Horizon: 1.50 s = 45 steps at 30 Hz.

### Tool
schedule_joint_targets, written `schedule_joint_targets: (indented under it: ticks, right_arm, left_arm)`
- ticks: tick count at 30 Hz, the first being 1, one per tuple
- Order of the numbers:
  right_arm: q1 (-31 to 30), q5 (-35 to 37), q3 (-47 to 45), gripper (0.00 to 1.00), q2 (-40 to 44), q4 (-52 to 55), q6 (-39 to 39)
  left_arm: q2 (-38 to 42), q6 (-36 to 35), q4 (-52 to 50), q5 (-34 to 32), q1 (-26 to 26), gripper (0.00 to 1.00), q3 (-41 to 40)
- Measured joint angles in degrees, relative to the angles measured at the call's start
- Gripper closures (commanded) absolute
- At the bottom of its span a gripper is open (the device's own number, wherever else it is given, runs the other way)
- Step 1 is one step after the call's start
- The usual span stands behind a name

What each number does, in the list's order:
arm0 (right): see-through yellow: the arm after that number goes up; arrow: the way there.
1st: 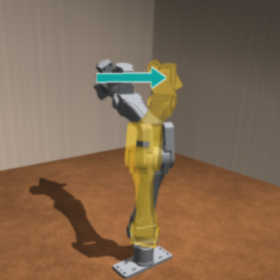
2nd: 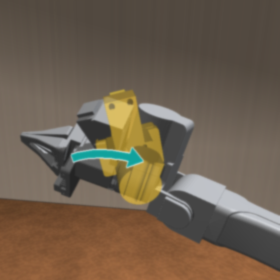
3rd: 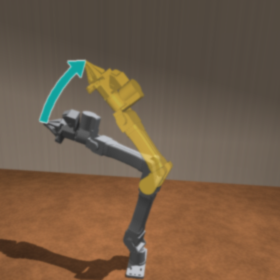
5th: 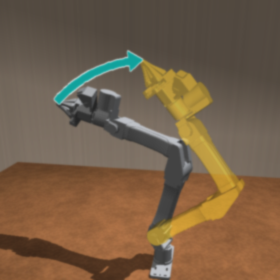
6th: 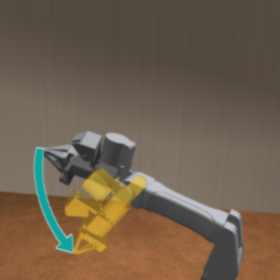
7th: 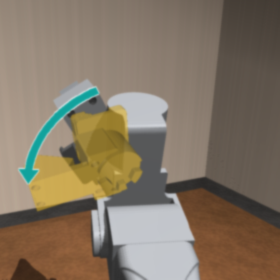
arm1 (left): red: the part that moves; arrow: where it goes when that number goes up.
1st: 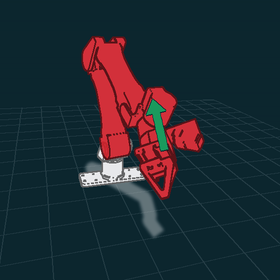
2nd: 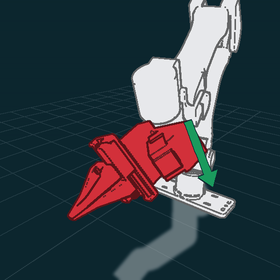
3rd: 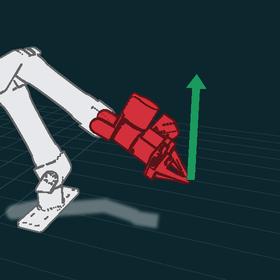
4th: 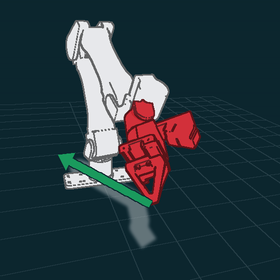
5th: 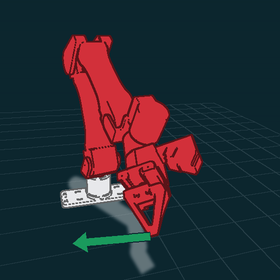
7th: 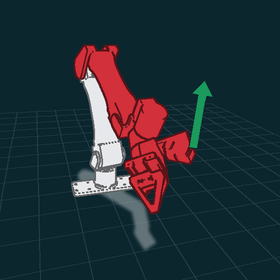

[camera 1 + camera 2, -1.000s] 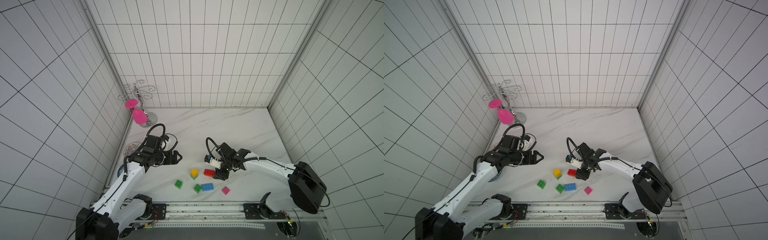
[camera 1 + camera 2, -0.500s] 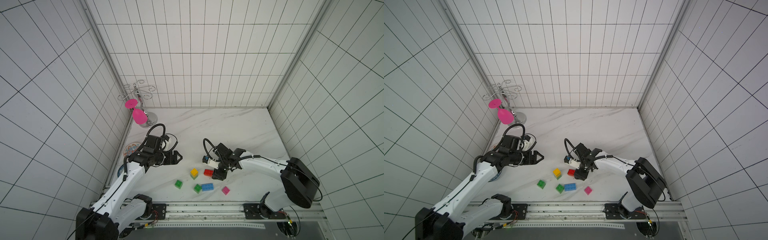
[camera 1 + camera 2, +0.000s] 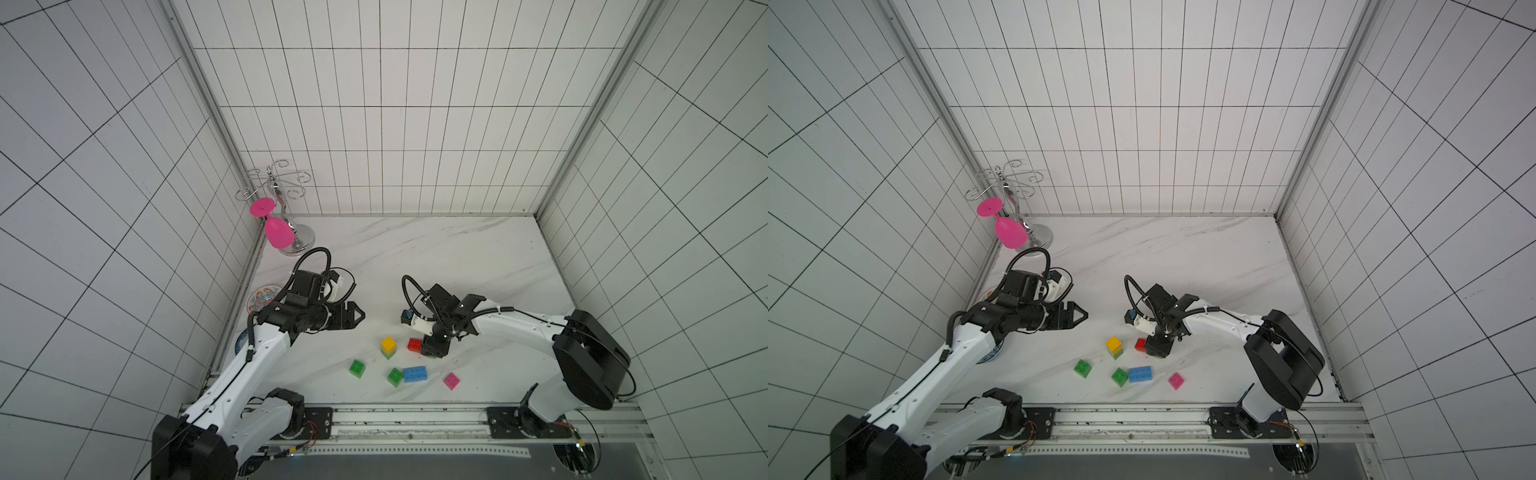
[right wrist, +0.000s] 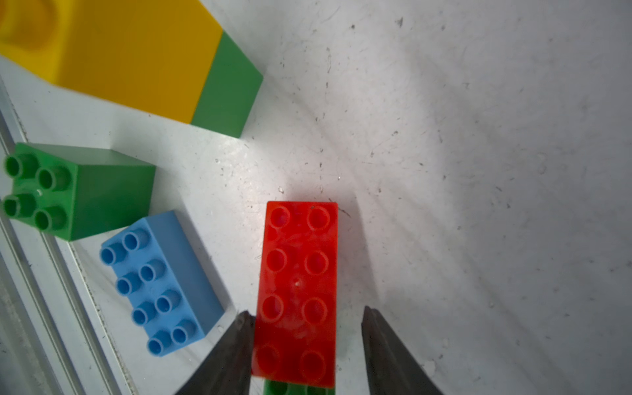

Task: Assemble the letter r with lego
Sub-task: Pick up the lego brick from the center of the board.

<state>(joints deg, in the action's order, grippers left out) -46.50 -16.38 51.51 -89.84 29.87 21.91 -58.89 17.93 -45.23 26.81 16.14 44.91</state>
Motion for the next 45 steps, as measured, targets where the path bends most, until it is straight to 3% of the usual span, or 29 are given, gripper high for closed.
schedule_joint_targets:
  ticks: [26,34,43,45]
  right_arm:
    - [-0.1,0.2,0.9,0.56,-0.7,0.8,0.0]
    - [-0.2,0.2,1.4,0.68,-0.7,0.9,-0.2]
    - [-0.6,1.1,1.7,0.99,-0.1,1.7,-0.4]
    - [-0.8,1.7,1.8,1.0,0.9,2.0,-0.7]
  left_arm:
    - [-0.1,-0.1,0.0,0.3,0.0,0.15,0.0]
    - [-0.1,-0.4,0.0,0.3,0.0,0.14,0.0]
    - [-0.1,-0.4,0.0,0.3,0.0,0.15,0.0]
    - [-0.1,-0.4,0.0,0.4,0.0,0.15,0.0]
